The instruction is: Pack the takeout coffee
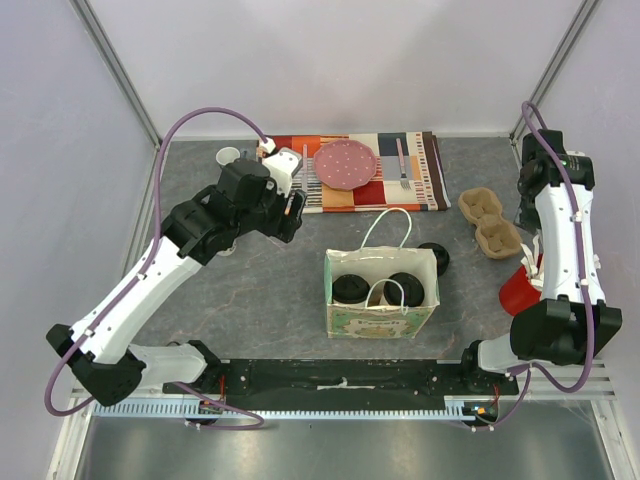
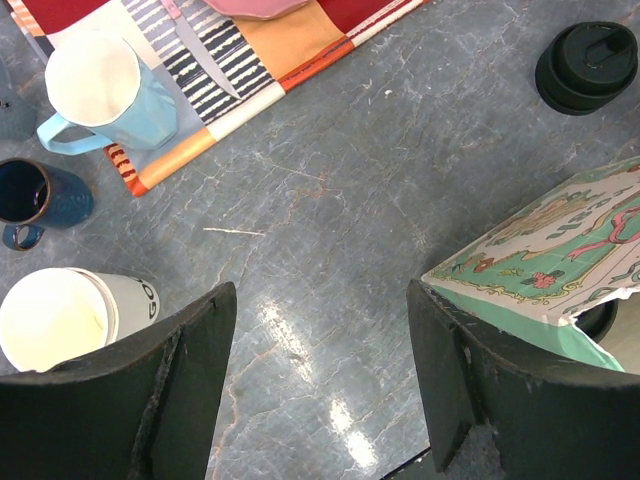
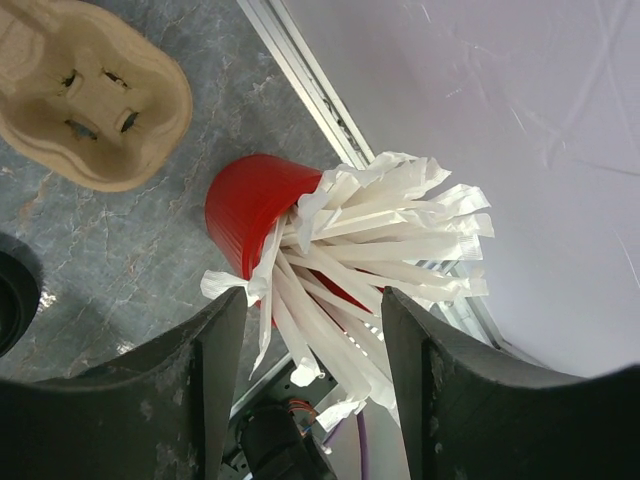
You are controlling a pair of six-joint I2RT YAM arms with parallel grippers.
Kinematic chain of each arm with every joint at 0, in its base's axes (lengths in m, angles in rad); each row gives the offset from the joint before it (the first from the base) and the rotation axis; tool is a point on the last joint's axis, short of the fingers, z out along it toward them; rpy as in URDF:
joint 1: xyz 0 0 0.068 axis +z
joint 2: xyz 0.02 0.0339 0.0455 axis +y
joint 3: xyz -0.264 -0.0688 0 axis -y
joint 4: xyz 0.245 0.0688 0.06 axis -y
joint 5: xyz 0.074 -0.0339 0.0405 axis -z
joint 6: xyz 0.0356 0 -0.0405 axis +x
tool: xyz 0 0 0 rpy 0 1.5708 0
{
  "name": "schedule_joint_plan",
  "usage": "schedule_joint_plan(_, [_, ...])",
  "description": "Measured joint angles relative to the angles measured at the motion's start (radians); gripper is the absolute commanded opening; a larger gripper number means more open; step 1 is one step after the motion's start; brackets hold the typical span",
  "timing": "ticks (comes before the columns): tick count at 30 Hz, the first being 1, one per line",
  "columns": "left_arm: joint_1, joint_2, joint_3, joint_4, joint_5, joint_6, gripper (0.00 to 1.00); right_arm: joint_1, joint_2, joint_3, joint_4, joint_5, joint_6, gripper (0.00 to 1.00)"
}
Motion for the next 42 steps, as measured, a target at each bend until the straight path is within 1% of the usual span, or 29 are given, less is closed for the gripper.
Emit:
schedule_joint_plan(8, [0.000,-0.001,-0.023,0.000,0.000,0.000,0.75,-0.004,0.000,-0.002,0.000,0.021,0.002,0.60])
schedule_joint_plan(17, [0.000,-0.025,-0.084,0.003,0.000,0.000,0.75,-0.010,0.000,-0.005,0.003,0.025,-0.006,0.59])
schedule_joint_plan(24, [0.000,-0.042,-0.134,0.002,0.001,0.000,0.75,-0.019,-0.023,-0.008,0.029,0.018,-0.051,0.59])
schedule_joint_plan(27, [0.000,-0.056,-0.153,0.013,0.001,0.000,0.75,-0.024,-0.041,-0.013,0.040,0.030,-0.080,0.56])
schedule_joint_plan(29, [0.002,-0.074,-0.170,0.024,0.001,0.000,0.75,-0.029,-0.050,-0.020,0.050,0.022,-0.093,0.59])
schedule_joint_plan(34, [0.023,-0.129,-0.215,0.052,0.002,0.000,0.75,-0.035,-0.065,-0.032,0.056,-0.104,-0.122,0.60])
schedule_joint_plan(38, [0.035,-0.156,-0.225,0.053,0.006,0.000,0.75,-0.034,-0.070,0.022,0.046,-0.185,-0.125,0.60])
schedule_joint_plan(41, [0.037,-0.167,-0.225,0.055,0.020,-0.001,0.75,-0.035,-0.100,0.047,0.049,-0.233,-0.126,0.51])
schedule_joint_plan(42, [0.037,-0.168,-0.225,0.056,0.024,-0.001,0.75,-0.035,-0.115,0.045,0.045,-0.246,-0.123,0.49])
